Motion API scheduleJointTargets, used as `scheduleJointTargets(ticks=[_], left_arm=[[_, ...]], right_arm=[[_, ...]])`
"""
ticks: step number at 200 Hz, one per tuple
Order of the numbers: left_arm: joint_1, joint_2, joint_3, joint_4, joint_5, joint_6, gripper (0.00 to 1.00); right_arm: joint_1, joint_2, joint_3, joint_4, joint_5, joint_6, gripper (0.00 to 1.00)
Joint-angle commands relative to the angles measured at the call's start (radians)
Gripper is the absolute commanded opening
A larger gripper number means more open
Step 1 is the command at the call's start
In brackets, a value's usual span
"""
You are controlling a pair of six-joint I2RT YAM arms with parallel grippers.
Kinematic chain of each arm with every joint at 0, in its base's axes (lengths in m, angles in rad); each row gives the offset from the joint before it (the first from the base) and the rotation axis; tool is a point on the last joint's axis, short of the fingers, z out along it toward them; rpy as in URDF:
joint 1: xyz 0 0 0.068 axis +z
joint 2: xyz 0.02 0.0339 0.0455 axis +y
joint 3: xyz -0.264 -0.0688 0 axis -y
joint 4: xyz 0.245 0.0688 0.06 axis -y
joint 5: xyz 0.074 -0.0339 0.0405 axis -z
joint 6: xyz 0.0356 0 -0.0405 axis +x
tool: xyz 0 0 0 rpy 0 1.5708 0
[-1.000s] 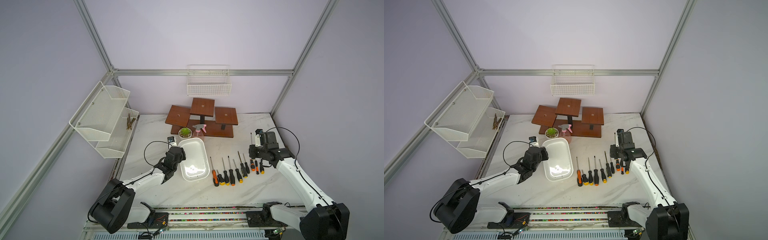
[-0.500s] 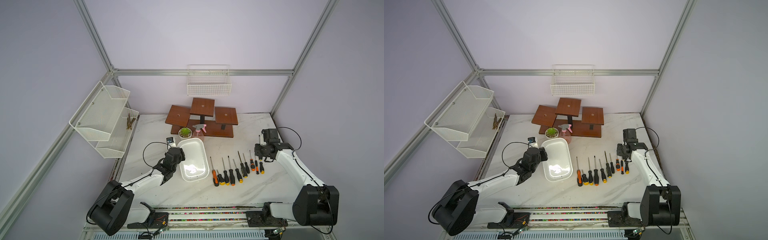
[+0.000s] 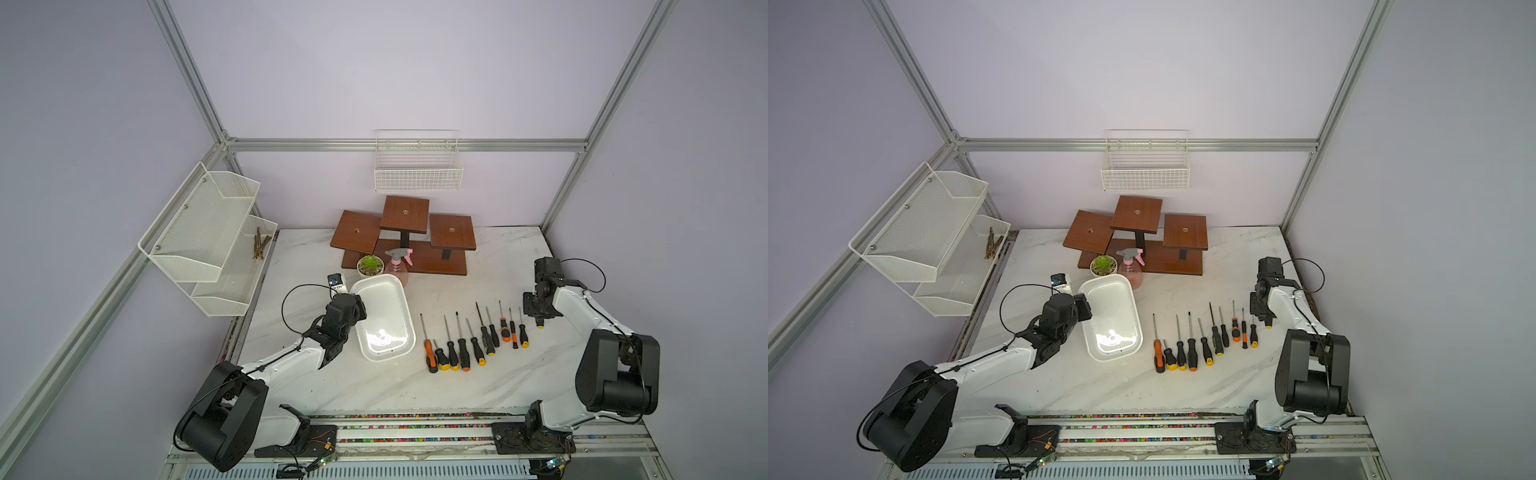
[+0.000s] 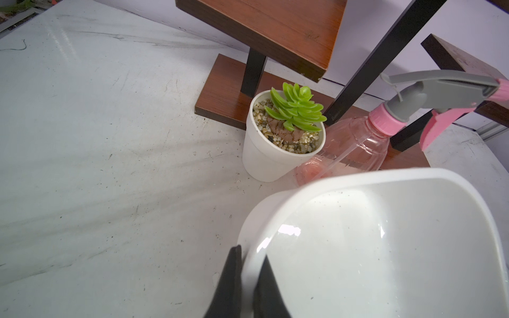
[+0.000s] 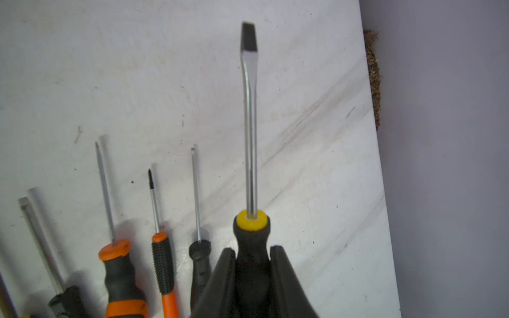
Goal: Take out the screwdriver from the storage box
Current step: Place the screwdriver at the center of the board.
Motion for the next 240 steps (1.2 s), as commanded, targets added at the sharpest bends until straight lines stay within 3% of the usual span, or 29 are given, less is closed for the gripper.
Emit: scheduleJointTargets(ticks=[1, 136, 240], left_arm=[[0.016, -0.001, -0.004, 0.055, 0.033, -0.012, 0.0], [0.049, 0.016, -0.005, 0.071, 0.077, -0.028, 0.0], [0.049, 0.011, -0.01, 0.074, 0.079, -0.031, 0.0]], right_arm=[[-0.019, -0.002, -0.002, 0.005, 0.028, -0.035, 0.0], [-0.027, 0.046, -0.1, 0.034, -0.062, -0.109, 0.0], [-0.028, 0.128, -0.065, 0.025, -0.085, -0.116, 0.0]])
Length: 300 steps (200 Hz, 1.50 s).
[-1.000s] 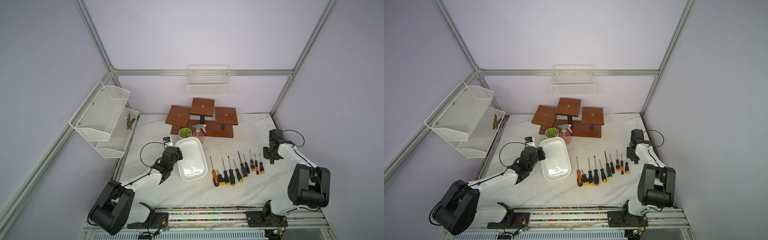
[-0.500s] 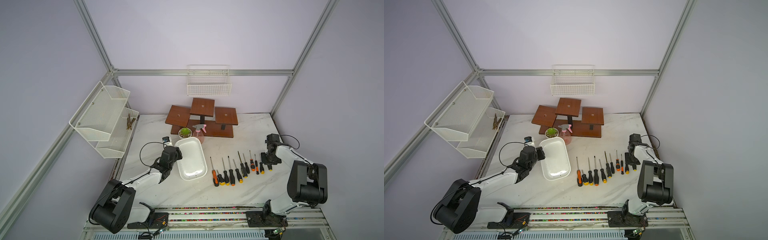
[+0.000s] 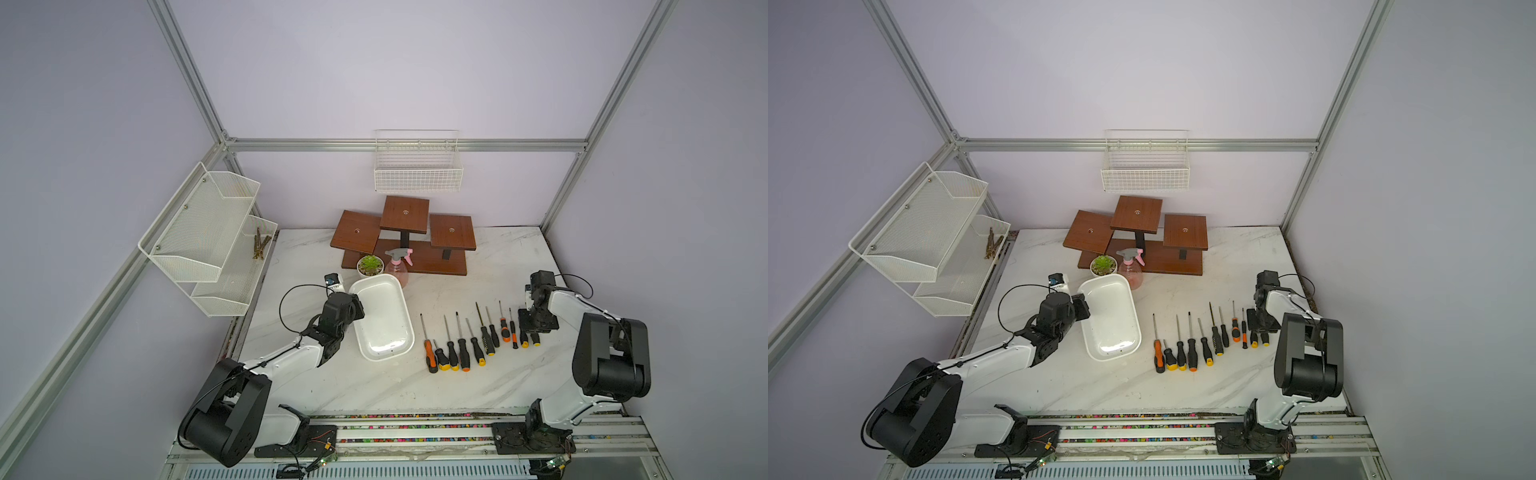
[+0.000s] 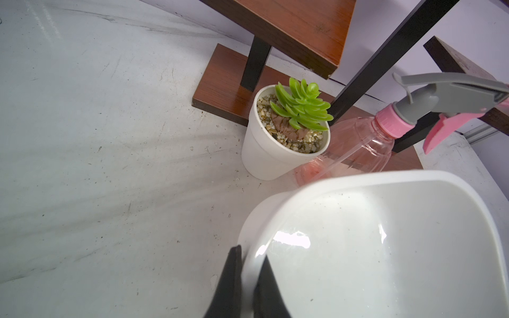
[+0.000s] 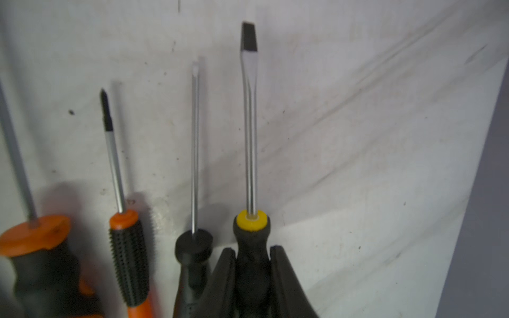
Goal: Take out the screwdriver from the storage box
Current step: Place the screwdriver at the center of the board.
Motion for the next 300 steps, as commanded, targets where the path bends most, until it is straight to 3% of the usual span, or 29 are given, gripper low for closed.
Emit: scheduleJointTargets(ticks=[1, 51, 97, 153, 220, 276, 300], left_arm=[[0.005, -0.011, -0.007, 0.049, 0.002, -0.009, 0.0], [0.005, -0.007, -0.005, 0.048, 0.005, -0.007, 0.0], [0.005, -0.01, -0.007, 0.047, 0.004, -0.007, 0.0], [0.005, -0.013, -0.009, 0.047, 0.006, -0.007, 0.0], [0.005, -0.004, 0.028, -0.002, 0.007, -0.007, 0.0], [0.005, 0.009, 0.255, -0.405, 0.091, 0.014, 0.0], [0.002, -0.009, 0.289, -0.495, 0.155, 0.026, 0.0]], right_arm=[[-0.005, 0.017, 0.026, 0.009, -0.008, -0.008, 0.0], [-0.004, 0.038, 0.036, 0.004, 0.005, -0.01, 0.0], [-0.004, 0.032, 0.03, 0.011, 0.005, -0.002, 0.23], [-0.005, 0.022, 0.029, 0.012, 0.003, 0.007, 0.43], [-0.004, -0.038, 0.026, 0.014, 0.032, 0.02, 0.44], [-0.004, -0.209, -0.008, 0.051, -0.033, 0.058, 0.44], [-0.004, -0.295, -0.004, 0.072, -0.125, 0.102, 0.44]])
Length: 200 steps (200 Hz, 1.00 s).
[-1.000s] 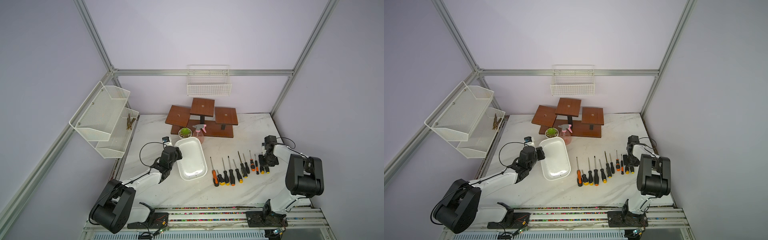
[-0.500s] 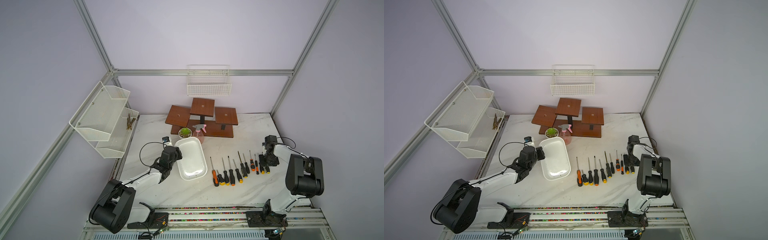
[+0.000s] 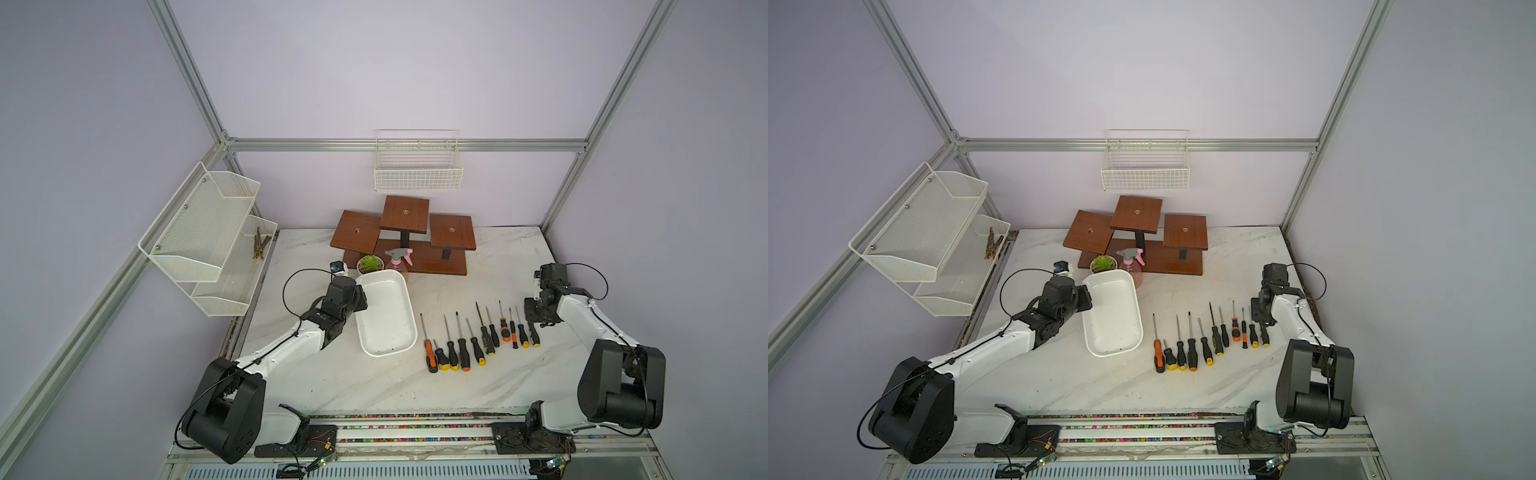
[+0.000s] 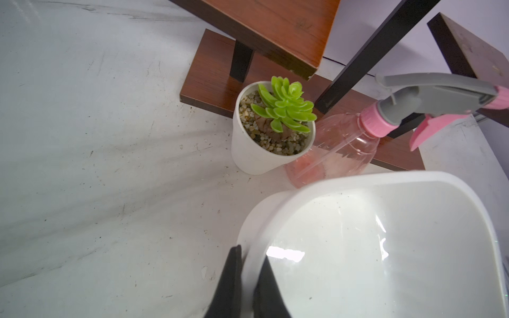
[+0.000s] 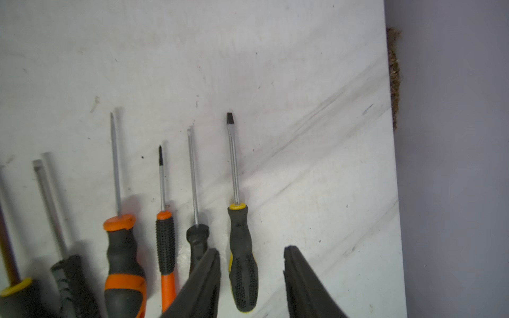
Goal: Take out the screwdriver from the storage box
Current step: Place the screwdriver at the center of the board, then place the storage box at the center of the board.
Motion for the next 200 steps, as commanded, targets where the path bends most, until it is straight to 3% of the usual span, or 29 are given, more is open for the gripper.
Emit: scheduleJointTargets(ticks=[1, 31, 76, 111, 158, 200], left_arm=[[0.001, -0.025, 0.05, -0.146, 0.084, 0.02, 0.0], [-0.024, -0.024, 0.075, -0.247, 0.076, 0.019, 0.0], [-0.094, 0.015, 0.086, -0.308, 0.035, 0.028, 0.0], [-0.123, 0.086, 0.132, -0.345, -0.001, 0.019, 0.0], [-0.145, 0.192, 0.171, -0.327, -0.039, 0.002, 0.0], [-0.167, 0.226, 0.15, -0.303, -0.077, -0.036, 0.15]], right_arm=[[-0.003, -0.077, -0.012, 0.045, -0.103, 0.057, 0.44], [0.004, -0.211, -0.003, 0.064, -0.284, 0.101, 0.44], [0.07, -0.458, -0.164, 0.243, -0.383, 0.214, 0.49], [0.146, -0.567, -0.296, 0.374, -0.376, 0.269, 0.51], [0.218, -0.595, -0.389, 0.516, -0.323, 0.266, 0.51], [0.224, -0.562, -0.411, 0.609, -0.316, 0.204, 0.54]])
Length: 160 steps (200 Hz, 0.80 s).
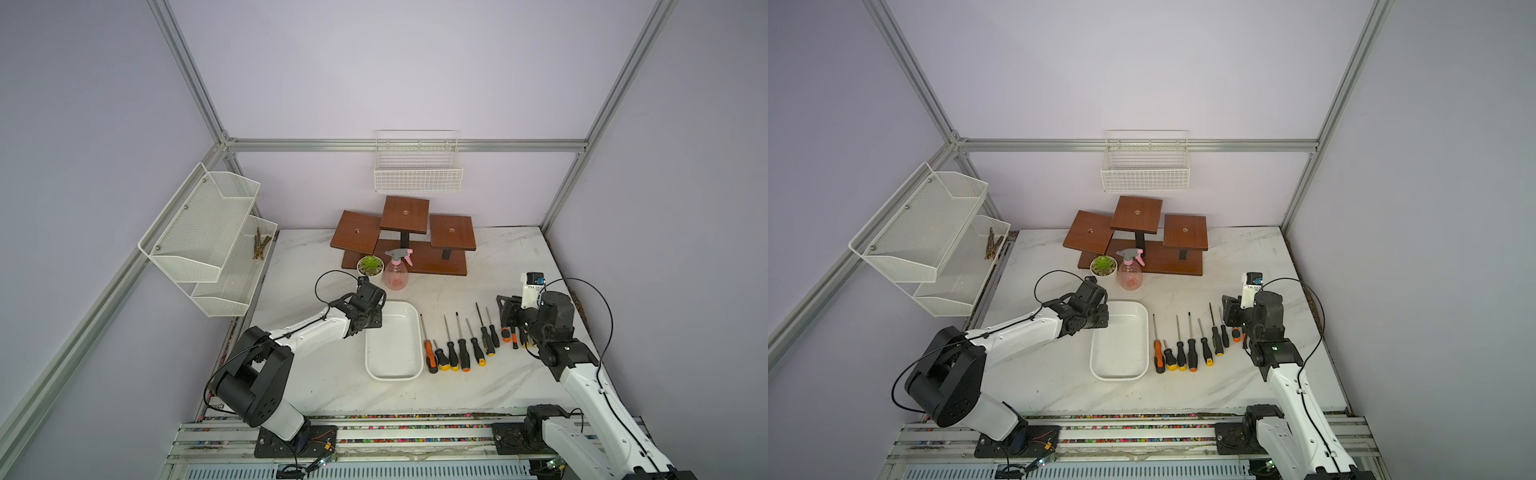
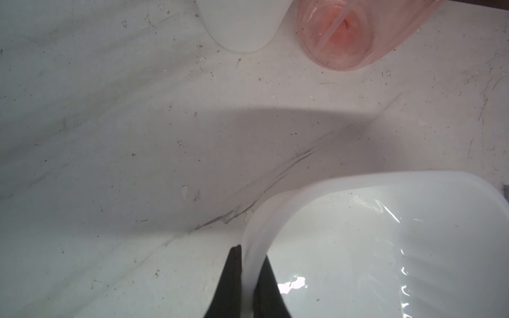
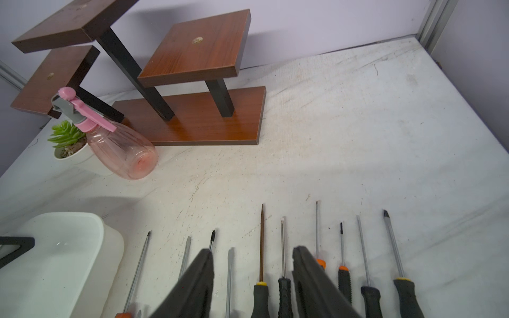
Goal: Take out the screwdriver from the storage box
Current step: Place the storage box at the center of the board.
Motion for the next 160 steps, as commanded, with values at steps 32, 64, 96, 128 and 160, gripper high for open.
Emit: scheduleJointTargets(ticks=[32, 64, 96, 128, 160], left_arm=[[-0.02, -0.006, 0.01, 0.021, -0.068, -0.03, 0.31], [-0.021, -0.068, 0.055, -0.06, -0.134, -0.004, 0.44], [-0.023, -0.204, 0.077, -0.142, -0.204, 0.015, 0.76], [-0.022, -0.362, 0.025, -0.192, -0.38, -0.041, 1.0], [0.007, -0.477, -0.049, -0.179, -0.548, -0.057, 1.0]], right_arm=[[0.006, 0.034, -0.091, 0.244, 0.014, -0.01, 0.84], [0.006, 0.048, -0.105, 0.294, 0.023, -0.02, 1.0], [0.005, 0.041, -0.144, 0.386, 0.029, -0.024, 1.0], [0.005, 0.084, -0.229, 0.592, 0.092, -0.024, 1.0], [0.004, 0.221, -0.245, 0.756, 0.051, -0.064, 0.99]])
